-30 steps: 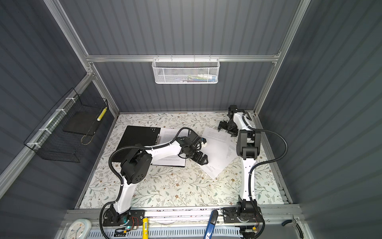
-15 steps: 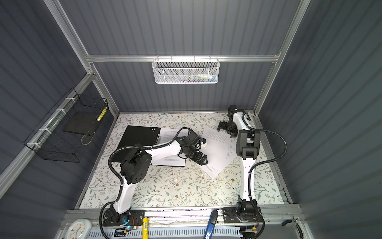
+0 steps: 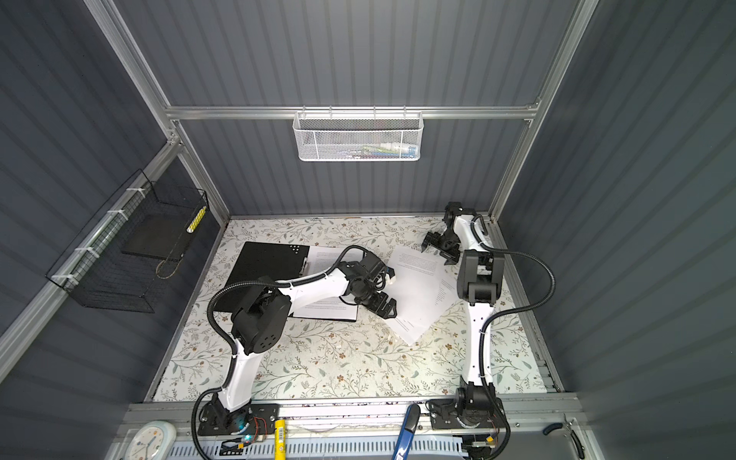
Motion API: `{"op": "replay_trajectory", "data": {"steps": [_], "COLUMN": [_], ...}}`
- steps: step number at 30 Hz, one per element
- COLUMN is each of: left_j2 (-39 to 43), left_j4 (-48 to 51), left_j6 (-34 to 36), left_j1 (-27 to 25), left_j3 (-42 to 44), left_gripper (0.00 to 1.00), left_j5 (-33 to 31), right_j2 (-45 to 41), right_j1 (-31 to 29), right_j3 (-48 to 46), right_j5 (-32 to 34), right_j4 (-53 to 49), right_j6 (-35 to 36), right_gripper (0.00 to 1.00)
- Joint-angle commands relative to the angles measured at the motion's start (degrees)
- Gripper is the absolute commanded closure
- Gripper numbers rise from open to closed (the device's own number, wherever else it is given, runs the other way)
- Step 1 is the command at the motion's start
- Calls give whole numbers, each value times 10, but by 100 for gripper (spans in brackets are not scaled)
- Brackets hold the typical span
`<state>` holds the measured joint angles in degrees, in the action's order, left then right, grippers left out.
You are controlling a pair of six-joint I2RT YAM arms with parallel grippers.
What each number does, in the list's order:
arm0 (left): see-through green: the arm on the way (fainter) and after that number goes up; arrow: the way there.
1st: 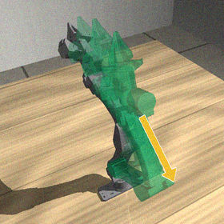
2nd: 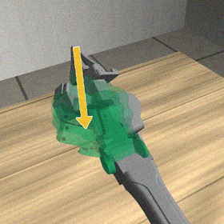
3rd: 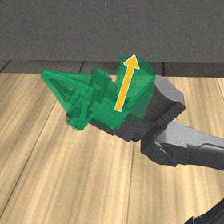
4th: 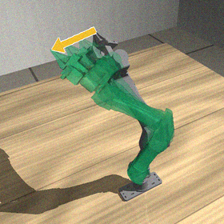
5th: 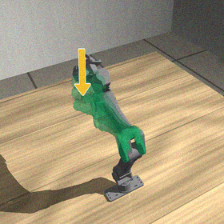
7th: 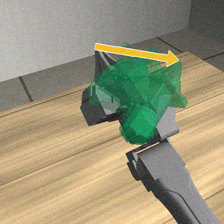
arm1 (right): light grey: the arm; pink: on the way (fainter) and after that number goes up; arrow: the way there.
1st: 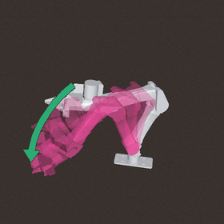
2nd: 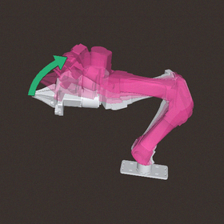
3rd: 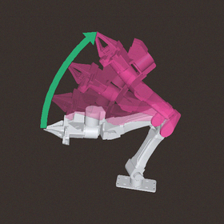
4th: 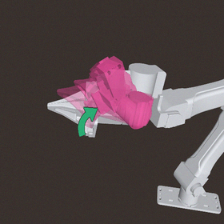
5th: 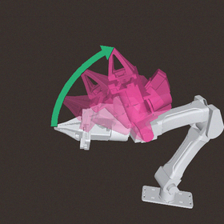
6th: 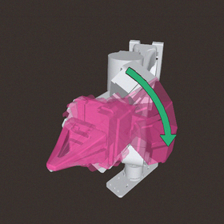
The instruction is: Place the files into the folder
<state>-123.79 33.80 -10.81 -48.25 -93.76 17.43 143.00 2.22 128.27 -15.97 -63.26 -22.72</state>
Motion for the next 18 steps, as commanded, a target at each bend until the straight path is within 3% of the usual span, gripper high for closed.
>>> {"op": "replay_trajectory", "data": {"steps": [1, 5, 13, 18], "left_j2": [-31, -36, -66, -45], "left_j4": [68, 72, 84, 84], "left_j6": [10, 12, 12, 11], "left_j1": [5, 5, 5, 5], "left_j3": [-13, -25, -56, -30], "left_gripper": [0, 0, 0, 0], "left_j5": [-4, 0, 9, -12], "right_j2": [21, 19, -5, -33], "right_j1": [-1, -1, -1, 14], "right_j3": [6, 2, -37, -55], "right_j5": [-27, -27, -100, -60], "right_j4": [-34, -38, -14, 21], "right_j6": [-4, -7, -10, -39], "right_gripper": [1, 1, 1, 1]}}
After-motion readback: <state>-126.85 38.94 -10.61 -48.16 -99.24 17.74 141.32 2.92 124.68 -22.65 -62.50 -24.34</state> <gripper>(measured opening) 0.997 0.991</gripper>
